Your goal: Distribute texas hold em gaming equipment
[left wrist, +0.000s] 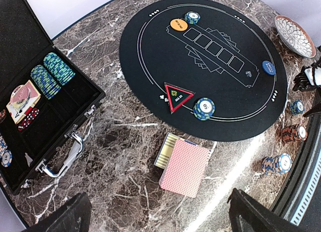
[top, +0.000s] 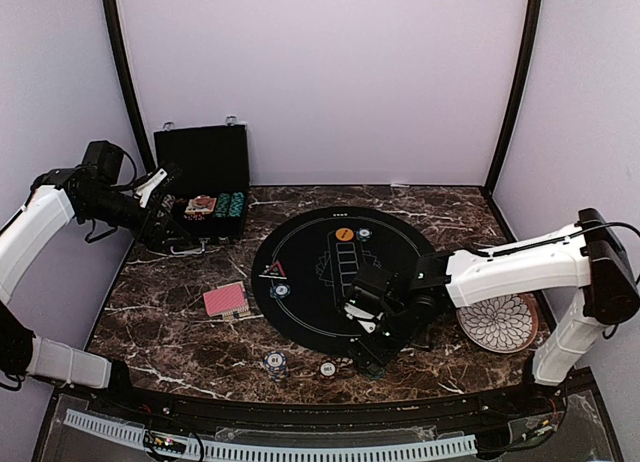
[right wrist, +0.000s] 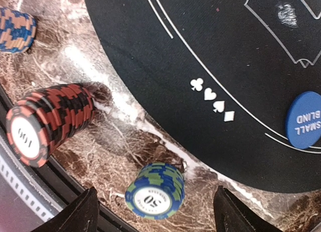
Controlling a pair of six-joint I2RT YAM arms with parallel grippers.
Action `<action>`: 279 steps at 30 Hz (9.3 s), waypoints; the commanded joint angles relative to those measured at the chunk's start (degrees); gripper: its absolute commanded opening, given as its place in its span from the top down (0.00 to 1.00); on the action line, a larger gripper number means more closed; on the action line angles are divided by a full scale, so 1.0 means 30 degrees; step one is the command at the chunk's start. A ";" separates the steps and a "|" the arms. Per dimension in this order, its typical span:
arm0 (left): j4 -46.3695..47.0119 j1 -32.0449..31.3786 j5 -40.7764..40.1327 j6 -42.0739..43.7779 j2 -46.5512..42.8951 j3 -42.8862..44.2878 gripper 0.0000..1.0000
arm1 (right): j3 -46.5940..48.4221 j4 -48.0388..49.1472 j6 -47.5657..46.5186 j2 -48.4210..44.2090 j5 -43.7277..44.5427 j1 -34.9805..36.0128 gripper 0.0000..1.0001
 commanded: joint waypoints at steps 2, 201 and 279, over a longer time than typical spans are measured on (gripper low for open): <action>-0.0552 -0.0105 0.0323 0.0145 -0.0228 0.0653 0.01 | -0.0161 0.0785 -0.0356 0.0674 0.0072 0.0284 0.21; -0.1433 -0.0105 -0.0018 0.0615 -0.0326 0.1702 0.01 | 0.5851 -0.0559 -0.4349 0.4418 -0.0723 0.2567 0.19; -0.1502 -0.0134 -0.0018 0.0417 0.0194 0.2111 0.01 | 1.7046 0.1349 -0.2665 1.2802 0.3368 -0.7897 1.00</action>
